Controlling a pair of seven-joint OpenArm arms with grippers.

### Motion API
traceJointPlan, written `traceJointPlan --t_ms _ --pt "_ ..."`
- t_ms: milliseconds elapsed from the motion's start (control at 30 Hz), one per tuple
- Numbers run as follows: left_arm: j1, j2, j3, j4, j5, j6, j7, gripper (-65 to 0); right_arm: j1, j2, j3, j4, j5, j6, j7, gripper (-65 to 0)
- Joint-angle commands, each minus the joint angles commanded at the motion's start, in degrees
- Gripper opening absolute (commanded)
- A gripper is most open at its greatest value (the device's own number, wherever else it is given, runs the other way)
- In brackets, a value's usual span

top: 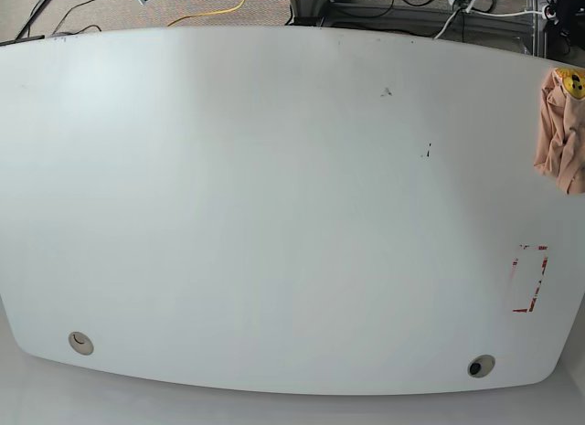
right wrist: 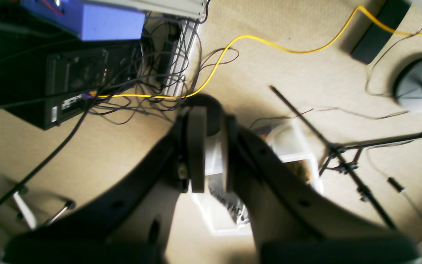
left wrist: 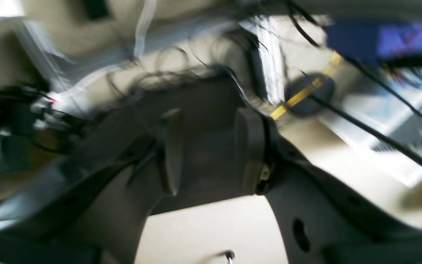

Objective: Layout the t-shirt on the table in an organized manner, then fold the t-shirt properly

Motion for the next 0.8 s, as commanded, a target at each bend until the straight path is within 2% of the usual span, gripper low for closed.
traceJointPlan --t_ms 133,267,433,600,800 --pt "-0.18 -0.09 3.43 -7.82 4.40 0.00 0.00 -43.3 0.35 0.00 -3.08 -6.51 0.00 0.00 0.79 -58.7" --pt "-5.36 -0.18 4.75 -19.34 9.23 0.00 -0.26 -43.3 2.55 0.26 -7.56 -15.03 -0.35 0.00 5.71 -58.7" --pt "-10.90 -0.18 4.84 -29.36 12.75 0.00 -0.53 -43.3 7.47 0.09 -11.52 -25.41 -4.57 0.00 9.76 -58.7" --pt "-15.03 -0.18 4.92 -35.34 16.00 0.00 -5.27 -43.3 13.01 0.00 -13.89 -35.78 -5.63 0.00 14.59 -58.7" --pt "-22.15 -0.26 5.01 -45.63 19.87 0.00 -8.26 -43.3 20.40 0.00 -14.33 -46.51 -5.71 0.00 15.30 -58.7"
